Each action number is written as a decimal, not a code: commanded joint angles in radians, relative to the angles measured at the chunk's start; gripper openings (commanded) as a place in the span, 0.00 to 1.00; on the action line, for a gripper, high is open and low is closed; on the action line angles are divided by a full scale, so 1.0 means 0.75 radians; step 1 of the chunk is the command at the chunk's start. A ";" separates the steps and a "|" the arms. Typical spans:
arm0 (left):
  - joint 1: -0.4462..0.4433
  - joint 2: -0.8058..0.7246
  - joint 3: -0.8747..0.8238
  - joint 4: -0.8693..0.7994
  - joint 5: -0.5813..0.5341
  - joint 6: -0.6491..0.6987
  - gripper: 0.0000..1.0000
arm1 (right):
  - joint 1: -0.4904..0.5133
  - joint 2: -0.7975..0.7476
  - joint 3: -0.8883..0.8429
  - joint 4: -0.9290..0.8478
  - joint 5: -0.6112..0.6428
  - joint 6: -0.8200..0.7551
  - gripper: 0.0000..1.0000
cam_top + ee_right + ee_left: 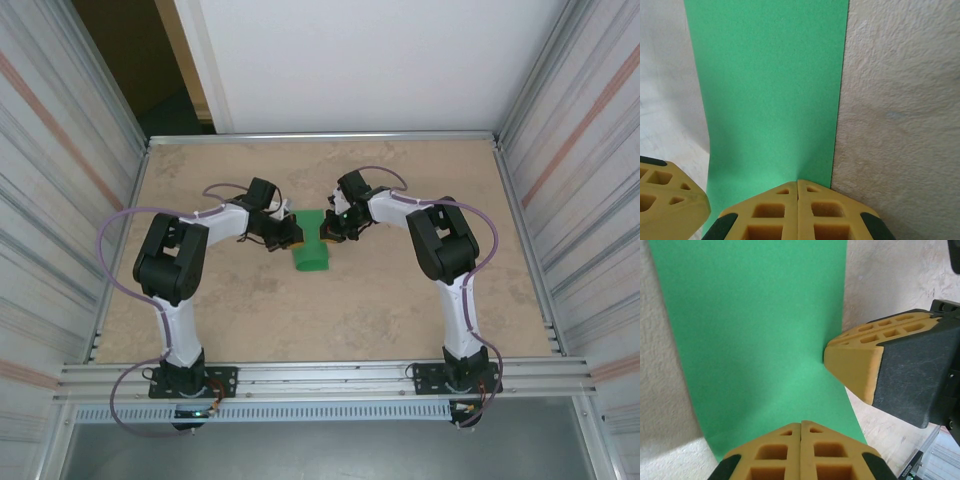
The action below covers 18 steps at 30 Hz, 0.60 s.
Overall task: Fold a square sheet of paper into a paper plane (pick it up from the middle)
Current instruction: First fold the square sheet of paper in half at the center of the table.
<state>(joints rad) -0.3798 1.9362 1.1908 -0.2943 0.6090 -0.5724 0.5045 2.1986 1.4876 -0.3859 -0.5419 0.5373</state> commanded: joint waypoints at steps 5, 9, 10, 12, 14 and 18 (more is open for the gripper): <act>0.033 0.048 -0.042 -0.075 -0.010 0.007 0.00 | 0.006 0.192 -0.128 -0.330 0.328 -0.029 0.00; 0.064 0.047 -0.075 -0.089 -0.030 0.023 0.00 | 0.006 0.196 -0.128 -0.332 0.333 -0.029 0.00; 0.075 0.047 -0.084 -0.098 -0.040 0.032 0.00 | 0.006 0.194 -0.130 -0.334 0.333 -0.030 0.00; 0.104 0.043 -0.108 -0.120 -0.064 0.048 0.00 | 0.007 0.196 -0.132 -0.333 0.336 -0.031 0.00; 0.133 0.022 -0.143 -0.119 -0.072 0.052 0.00 | 0.006 0.197 -0.131 -0.332 0.338 -0.033 0.00; 0.160 -0.066 -0.162 -0.139 -0.099 0.061 0.00 | 0.005 0.200 -0.130 -0.333 0.340 -0.032 0.00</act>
<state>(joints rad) -0.2909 1.9320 1.0996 -0.3141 0.6201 -0.5522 0.5045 2.1986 1.4876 -0.3862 -0.5385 0.5373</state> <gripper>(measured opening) 0.049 0.062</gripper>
